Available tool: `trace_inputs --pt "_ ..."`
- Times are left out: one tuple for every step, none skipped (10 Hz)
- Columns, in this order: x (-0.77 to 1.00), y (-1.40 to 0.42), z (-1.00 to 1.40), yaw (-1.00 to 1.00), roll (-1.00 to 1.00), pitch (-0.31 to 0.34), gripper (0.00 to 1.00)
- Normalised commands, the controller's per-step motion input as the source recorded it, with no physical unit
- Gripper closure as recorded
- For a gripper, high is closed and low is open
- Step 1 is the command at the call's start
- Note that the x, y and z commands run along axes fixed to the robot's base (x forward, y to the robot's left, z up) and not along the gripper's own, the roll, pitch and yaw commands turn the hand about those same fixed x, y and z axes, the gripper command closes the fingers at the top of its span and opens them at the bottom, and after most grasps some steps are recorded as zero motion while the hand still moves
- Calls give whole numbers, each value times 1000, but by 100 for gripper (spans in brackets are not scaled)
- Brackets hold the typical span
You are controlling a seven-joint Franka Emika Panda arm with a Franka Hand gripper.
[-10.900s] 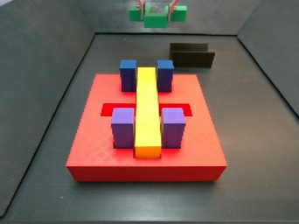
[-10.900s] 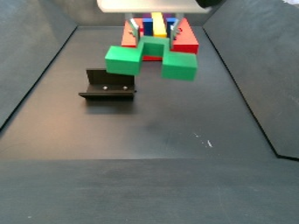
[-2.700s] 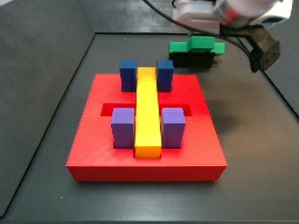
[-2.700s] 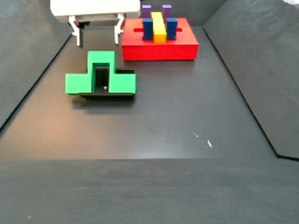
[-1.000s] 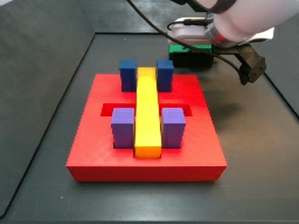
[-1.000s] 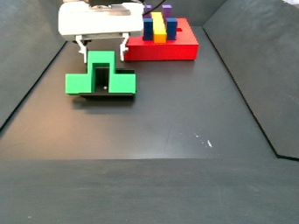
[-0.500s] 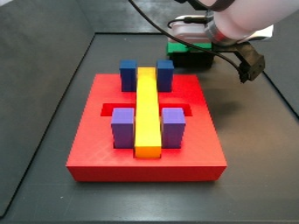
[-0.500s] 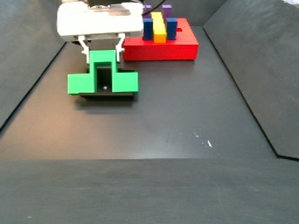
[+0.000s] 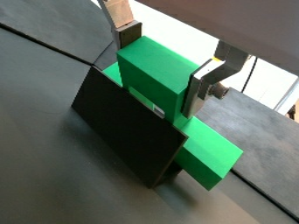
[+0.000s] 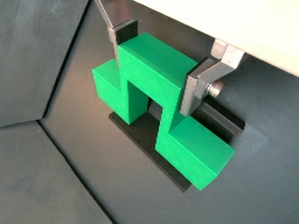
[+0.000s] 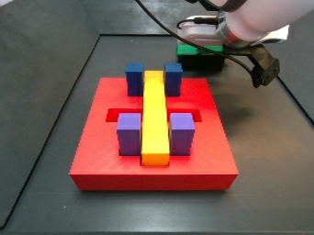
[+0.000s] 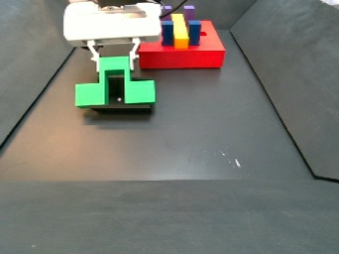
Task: Pick up the green object. Move up. Place the green object on the fixture. Regrasp the green object. Move to above the board. Insert the green object.
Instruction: Regrasp the green object.
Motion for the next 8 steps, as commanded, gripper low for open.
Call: trace_inputs --pt "0 0 0 0 0 0 100" --pt "0 0 0 0 0 0 100" --pt "0 0 0 0 0 0 100" --pt "0 0 0 0 0 0 100" --pt "0 0 0 0 0 0 100" --pt "0 0 0 0 0 0 100" --pt "0 0 0 0 0 0 100" --pt "0 0 0 0 0 0 100"
